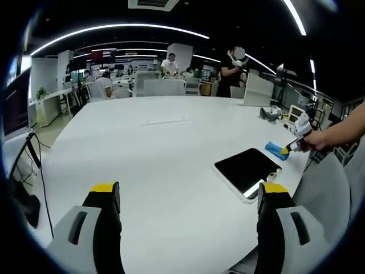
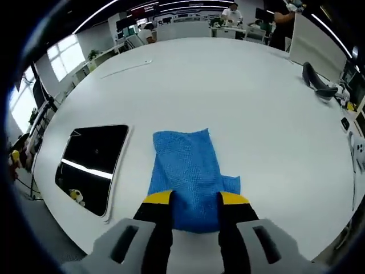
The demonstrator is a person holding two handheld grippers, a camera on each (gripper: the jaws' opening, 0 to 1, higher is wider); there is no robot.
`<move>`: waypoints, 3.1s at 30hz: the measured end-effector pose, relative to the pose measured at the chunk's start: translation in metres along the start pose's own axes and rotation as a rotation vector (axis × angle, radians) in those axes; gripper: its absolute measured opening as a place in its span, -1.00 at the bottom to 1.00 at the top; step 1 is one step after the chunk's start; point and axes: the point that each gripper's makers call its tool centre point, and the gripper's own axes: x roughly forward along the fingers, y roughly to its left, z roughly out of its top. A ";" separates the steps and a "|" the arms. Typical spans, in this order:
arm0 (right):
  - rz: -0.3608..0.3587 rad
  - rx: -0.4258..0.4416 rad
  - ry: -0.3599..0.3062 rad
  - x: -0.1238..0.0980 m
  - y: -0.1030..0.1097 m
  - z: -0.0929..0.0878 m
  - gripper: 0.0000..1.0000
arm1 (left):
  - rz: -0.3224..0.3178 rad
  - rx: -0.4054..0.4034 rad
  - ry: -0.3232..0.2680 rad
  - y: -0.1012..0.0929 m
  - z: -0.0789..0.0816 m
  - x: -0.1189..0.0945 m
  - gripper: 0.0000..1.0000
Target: Wipe the mirror surface with the cleaning cloth until all visible marks leave the cleaned area.
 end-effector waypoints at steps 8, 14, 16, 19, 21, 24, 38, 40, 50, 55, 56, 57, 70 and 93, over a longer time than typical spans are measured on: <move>-0.010 0.000 0.036 0.002 0.006 -0.001 -0.87 | -0.005 -0.002 0.003 -0.002 0.000 0.004 0.98; -0.016 0.049 0.042 0.003 0.003 0.000 -0.90 | -0.003 -0.004 0.000 -0.004 0.002 0.009 0.98; -0.021 0.034 0.042 0.003 0.004 0.000 -0.94 | -0.006 -0.001 0.005 -0.006 0.000 0.012 0.98; -0.027 0.051 0.052 0.003 0.004 -0.001 -0.98 | -0.012 0.007 0.013 -0.008 -0.001 0.015 0.98; -0.030 0.083 0.056 0.004 0.003 0.000 -0.99 | -0.017 0.010 0.014 -0.011 0.000 0.017 0.98; -0.029 0.099 0.066 0.004 0.002 0.000 -0.99 | -0.025 0.015 0.015 -0.013 0.002 0.020 0.98; -0.045 0.119 0.103 0.005 0.002 -0.001 -0.99 | -0.040 0.021 -0.007 -0.014 0.010 0.024 0.98; -0.053 0.106 0.105 0.005 0.003 -0.001 -1.00 | -0.040 0.023 -0.009 -0.014 0.010 0.024 0.98; -0.009 0.216 0.080 -0.007 0.012 0.019 -1.00 | -0.032 0.023 -0.011 -0.009 0.010 0.018 0.98; -0.025 0.241 0.059 -0.015 0.012 0.043 -1.00 | -0.021 0.010 -0.026 -0.007 0.011 0.019 0.98; -0.022 0.244 0.054 -0.017 0.013 0.046 -1.00 | -0.021 0.011 -0.029 -0.008 0.012 0.019 0.98; -0.019 0.239 0.047 -0.017 0.015 0.050 -1.00 | -0.024 0.011 -0.029 -0.009 0.011 0.019 0.98; 0.075 0.243 0.050 -0.018 0.062 0.081 -1.00 | -0.026 0.028 -0.019 -0.014 0.004 0.022 0.98; 0.101 0.221 0.094 0.037 0.115 0.074 -0.98 | -0.025 -0.041 -0.011 -0.013 -0.008 0.022 0.98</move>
